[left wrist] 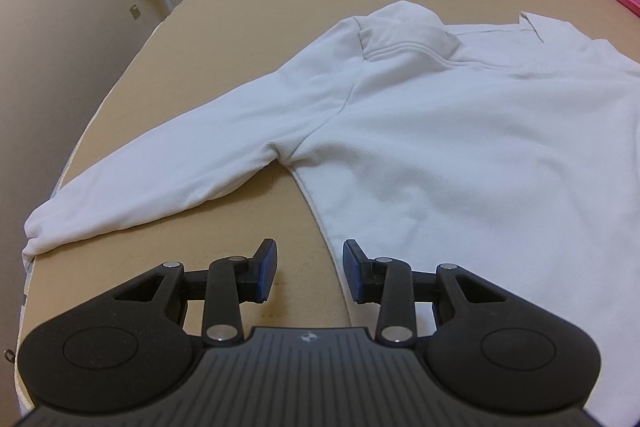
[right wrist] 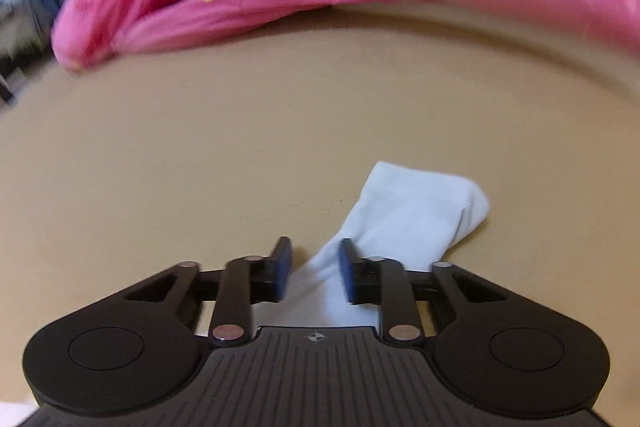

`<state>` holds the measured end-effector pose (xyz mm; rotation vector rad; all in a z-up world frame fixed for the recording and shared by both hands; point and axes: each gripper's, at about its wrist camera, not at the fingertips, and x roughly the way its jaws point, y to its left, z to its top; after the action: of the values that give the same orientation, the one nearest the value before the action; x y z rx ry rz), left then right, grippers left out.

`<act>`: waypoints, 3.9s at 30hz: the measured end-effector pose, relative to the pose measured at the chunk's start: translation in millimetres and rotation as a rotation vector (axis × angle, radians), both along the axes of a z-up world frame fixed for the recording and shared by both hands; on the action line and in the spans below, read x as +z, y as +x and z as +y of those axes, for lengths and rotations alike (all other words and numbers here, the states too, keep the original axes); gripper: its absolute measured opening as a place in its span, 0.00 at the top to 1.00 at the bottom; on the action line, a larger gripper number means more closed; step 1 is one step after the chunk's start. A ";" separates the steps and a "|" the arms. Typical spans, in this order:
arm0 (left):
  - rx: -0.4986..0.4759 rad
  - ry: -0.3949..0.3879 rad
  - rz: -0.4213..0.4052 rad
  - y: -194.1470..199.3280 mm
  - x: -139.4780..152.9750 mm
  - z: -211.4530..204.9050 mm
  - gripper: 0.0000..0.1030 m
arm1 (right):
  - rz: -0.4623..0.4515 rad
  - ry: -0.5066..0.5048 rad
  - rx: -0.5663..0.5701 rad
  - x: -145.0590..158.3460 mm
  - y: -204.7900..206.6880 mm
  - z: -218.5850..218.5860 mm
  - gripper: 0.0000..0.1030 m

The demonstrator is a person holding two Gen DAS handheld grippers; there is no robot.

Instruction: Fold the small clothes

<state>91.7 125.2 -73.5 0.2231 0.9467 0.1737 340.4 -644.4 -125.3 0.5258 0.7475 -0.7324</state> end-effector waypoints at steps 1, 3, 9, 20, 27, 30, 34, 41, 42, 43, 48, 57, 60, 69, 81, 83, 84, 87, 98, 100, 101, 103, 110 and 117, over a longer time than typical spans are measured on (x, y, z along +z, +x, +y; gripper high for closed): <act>-0.002 -0.002 -0.002 -0.5 0.3 0.2 0.61 | 0.025 -0.046 0.001 -2.5 0.6 5.5 0.90; -0.006 -0.005 -0.007 -1.5 1.5 0.4 0.61 | 0.028 -0.087 0.003 -2.8 4.0 7.2 0.96; -0.013 -0.013 -0.012 -2.7 4.2 1.2 0.61 | -0.594 -0.101 -0.073 49.6 -65.8 1.4 1.00; -0.020 -0.008 -0.016 -2.2 6.6 -4.5 0.60 | -0.555 0.167 -0.154 4.4 -85.2 -48.5 0.96; -0.029 0.020 -0.002 -1.3 1.1 -5.9 0.60 | -0.483 0.135 0.067 10.8 -11.1 -26.3 0.55; -0.018 0.020 0.003 1.0 -0.6 -2.6 0.60 | -0.405 0.170 0.049 -4.7 22.9 -37.7 0.55; -0.007 0.024 0.016 5.2 -4.6 -0.1 0.60 | -0.310 0.116 0.144 -2.7 56.3 -22.9 0.97; -0.017 0.024 0.011 4.1 -3.4 -0.7 0.60 | -0.766 0.031 0.042 85.2 -12.3 -30.1 0.97; -0.015 0.020 0.010 4.0 -2.9 -0.4 0.60 | -0.798 0.026 0.008 85.1 -28.6 -33.7 0.98; -0.015 0.016 0.008 3.2 -2.2 -0.7 0.60 | -0.797 0.017 -0.025 78.4 -43.4 -36.7 0.98; -0.032 0.016 0.000 -0.3 0.8 -5.2 0.60 | -0.479 0.107 -0.182 -7.1 -62.8 -57.5 0.97; -0.037 0.019 -0.011 -3.7 3.8 -8.0 0.60 | -0.505 0.173 -0.329 -11.0 -90.4 -77.9 1.00; -0.037 0.010 -0.020 -4.3 6.3 -8.4 0.60 | -0.346 0.162 -0.477 -20.7 -102.8 -96.0 1.00; -0.046 0.004 -0.011 -3.0 4.1 -11.1 0.60 | -0.483 0.265 -0.178 -28.7 -104.7 -86.9 0.72; 0.051 -0.219 -0.028 -20.1 25.1 13.2 0.60 | -0.368 0.089 0.124 90.6 -157.1 48.6 0.76; 0.054 -0.261 -0.032 -31.4 32.0 15.4 0.60 | -0.382 0.176 0.273 104.8 -183.2 88.6 0.74; 0.051 -0.277 -0.035 -37.7 35.3 16.1 0.60 | -0.364 0.212 0.331 107.1 -196.5 108.3 0.73; 0.065 -0.347 -0.020 -61.1 38.6 21.3 0.60 | -0.245 0.293 0.450 96.3 -234.2 168.9 0.70; 0.166 -0.410 0.265 -160.3 -10.0 40.3 0.62 | 0.129 0.274 0.713 15.4 -282.1 278.6 0.63; 0.172 -0.411 0.265 -169.0 -11.3 38.2 0.75 | 0.120 0.290 0.701 18.1 -284.5 278.7 0.65; 0.159 -0.421 0.262 -170.6 -9.9 35.3 0.95 | 0.118 0.303 0.697 17.1 -287.5 279.1 0.77; 0.144 -0.410 0.248 -174.3 -5.5 29.7 0.95 | 0.119 0.315 0.702 15.1 -294.0 276.1 0.95; 0.154 -0.495 0.103 -215.0 41.3 45.5 0.96 | -0.105 0.439 0.566 63.8 -341.6 239.2 0.97; 0.133 -0.309 0.148 -202.6 25.3 19.9 0.92 | 0.145 0.298 0.510 24.8 -341.3 253.6 0.92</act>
<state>-110.9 145.1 -48.2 -0.1134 1.1221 0.1317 -0.9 -390.8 -100.6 0.5231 1.0838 -0.1843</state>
